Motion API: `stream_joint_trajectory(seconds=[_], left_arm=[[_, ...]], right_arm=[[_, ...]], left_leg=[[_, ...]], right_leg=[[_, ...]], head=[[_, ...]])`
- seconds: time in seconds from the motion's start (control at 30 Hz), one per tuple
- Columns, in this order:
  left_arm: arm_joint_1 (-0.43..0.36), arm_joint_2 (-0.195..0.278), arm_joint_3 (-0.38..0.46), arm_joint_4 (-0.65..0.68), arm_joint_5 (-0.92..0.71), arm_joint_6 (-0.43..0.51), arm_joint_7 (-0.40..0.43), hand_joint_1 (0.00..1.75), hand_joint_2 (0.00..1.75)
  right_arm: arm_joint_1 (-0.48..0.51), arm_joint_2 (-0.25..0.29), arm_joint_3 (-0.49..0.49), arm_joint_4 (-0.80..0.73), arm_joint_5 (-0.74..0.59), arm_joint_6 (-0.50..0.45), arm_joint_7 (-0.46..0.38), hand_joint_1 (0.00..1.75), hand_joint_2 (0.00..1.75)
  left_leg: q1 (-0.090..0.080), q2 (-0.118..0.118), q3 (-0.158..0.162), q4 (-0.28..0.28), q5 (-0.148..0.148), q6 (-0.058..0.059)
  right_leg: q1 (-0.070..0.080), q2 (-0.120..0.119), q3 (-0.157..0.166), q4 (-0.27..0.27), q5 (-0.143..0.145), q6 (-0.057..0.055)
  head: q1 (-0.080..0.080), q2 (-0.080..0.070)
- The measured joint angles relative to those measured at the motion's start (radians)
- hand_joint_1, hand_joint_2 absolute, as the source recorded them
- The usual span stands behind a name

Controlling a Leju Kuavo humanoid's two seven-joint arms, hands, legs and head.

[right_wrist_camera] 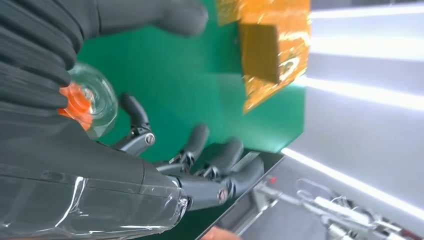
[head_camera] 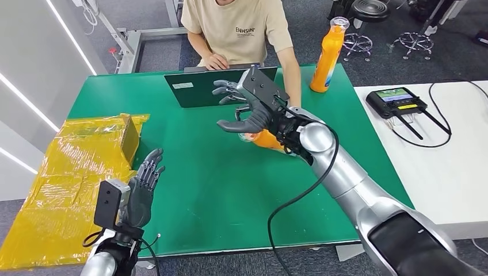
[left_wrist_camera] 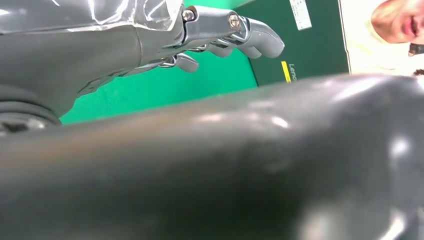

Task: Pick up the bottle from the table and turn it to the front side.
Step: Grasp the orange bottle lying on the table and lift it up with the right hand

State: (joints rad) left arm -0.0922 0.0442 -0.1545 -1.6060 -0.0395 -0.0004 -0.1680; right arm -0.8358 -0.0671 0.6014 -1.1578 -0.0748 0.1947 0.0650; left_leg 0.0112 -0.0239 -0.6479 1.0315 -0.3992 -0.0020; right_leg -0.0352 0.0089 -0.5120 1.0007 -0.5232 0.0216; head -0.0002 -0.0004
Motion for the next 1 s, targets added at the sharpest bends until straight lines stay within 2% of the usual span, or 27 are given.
stream_joint_trajectory(seconds=[0.1, 0.27, 0.53, 0.7, 0.83, 0.93, 0.97, 1.0], left_arm=[[-0.007, 0.001, -0.003, 0.010, 0.004, 0.000, 0.000, 0.00, 0.00], [-0.010, 0.002, -0.006, 0.018, 0.007, 0.002, 0.000, 0.00, 0.00], [0.037, 0.005, 0.010, 0.016, 0.005, 0.013, -0.004, 0.00, 0.00], [0.046, 0.005, 0.020, 0.016, 0.002, 0.008, -0.009, 0.00, 0.00], [0.058, 0.005, 0.024, 0.013, -0.001, 0.003, -0.011, 0.00, 0.00], [0.066, 0.006, 0.028, 0.009, -0.001, 0.003, -0.012, 0.00, 0.00], [0.069, 0.006, 0.028, 0.007, -0.002, 0.003, -0.012, 0.00, 0.00], [0.071, 0.006, 0.028, 0.004, -0.002, 0.003, -0.012, 0.00, 0.00]], right_arm=[[-0.003, -0.004, 0.003, 0.007, 0.017, -0.005, 0.006, 0.00, 0.00], [0.003, -0.040, 0.001, -0.014, 0.064, -0.011, 0.013, 0.00, 0.00], [0.095, -0.196, -0.050, -0.196, 0.175, -0.011, 0.037, 0.00, 0.00], [0.150, -0.256, -0.071, -0.257, 0.223, 0.001, 0.060, 0.00, 0.00], [0.197, -0.293, -0.078, -0.291, 0.257, 0.004, 0.073, 0.00, 1.75], [0.221, -0.316, -0.082, -0.302, 0.273, 0.003, 0.074, 0.00, 1.75], [0.226, -0.321, -0.082, -0.304, 0.275, 0.003, 0.074, 0.06, 1.75], [0.229, -0.325, -0.082, -0.304, 0.274, 0.005, 0.073, 0.49, 1.75]], left_leg=[[0.000, 0.001, 0.000, 0.000, 0.000, 0.000], [-0.001, 0.000, 0.000, 0.001, 0.000, 0.000], [-0.001, -0.001, 0.000, 0.001, -0.001, 0.001], [-0.001, 0.000, 0.000, 0.001, -0.001, 0.001], [-0.001, -0.001, 0.000, 0.001, -0.001, 0.001], [-0.001, 0.000, 0.000, 0.000, -0.001, 0.001], [-0.001, 0.001, 0.000, 0.000, -0.001, 0.001], [-0.001, 0.001, 0.000, 0.000, -0.001, 0.001]], right_leg=[[-0.001, 0.001, 0.000, 0.000, 0.000, 0.000], [0.000, 0.000, -0.001, 0.000, 0.000, 0.000], [-0.001, -0.001, 0.000, -0.001, 0.000, 0.000], [0.000, 0.000, 0.000, -0.001, 0.000, 0.000], [0.000, -0.001, 0.000, -0.001, 0.000, 0.000], [0.000, 0.000, 0.000, -0.001, 0.000, 0.000], [0.000, 0.001, 0.000, -0.001, 0.000, 0.000], [0.000, 0.001, 0.000, -0.001, 0.000, 0.000]], head=[[0.000, 0.000], [0.000, 0.000], [0.000, 0.000], [0.000, 0.000], [0.000, 0.000], [0.000, 0.000], [0.000, 0.000], [0.000, 0.000]])
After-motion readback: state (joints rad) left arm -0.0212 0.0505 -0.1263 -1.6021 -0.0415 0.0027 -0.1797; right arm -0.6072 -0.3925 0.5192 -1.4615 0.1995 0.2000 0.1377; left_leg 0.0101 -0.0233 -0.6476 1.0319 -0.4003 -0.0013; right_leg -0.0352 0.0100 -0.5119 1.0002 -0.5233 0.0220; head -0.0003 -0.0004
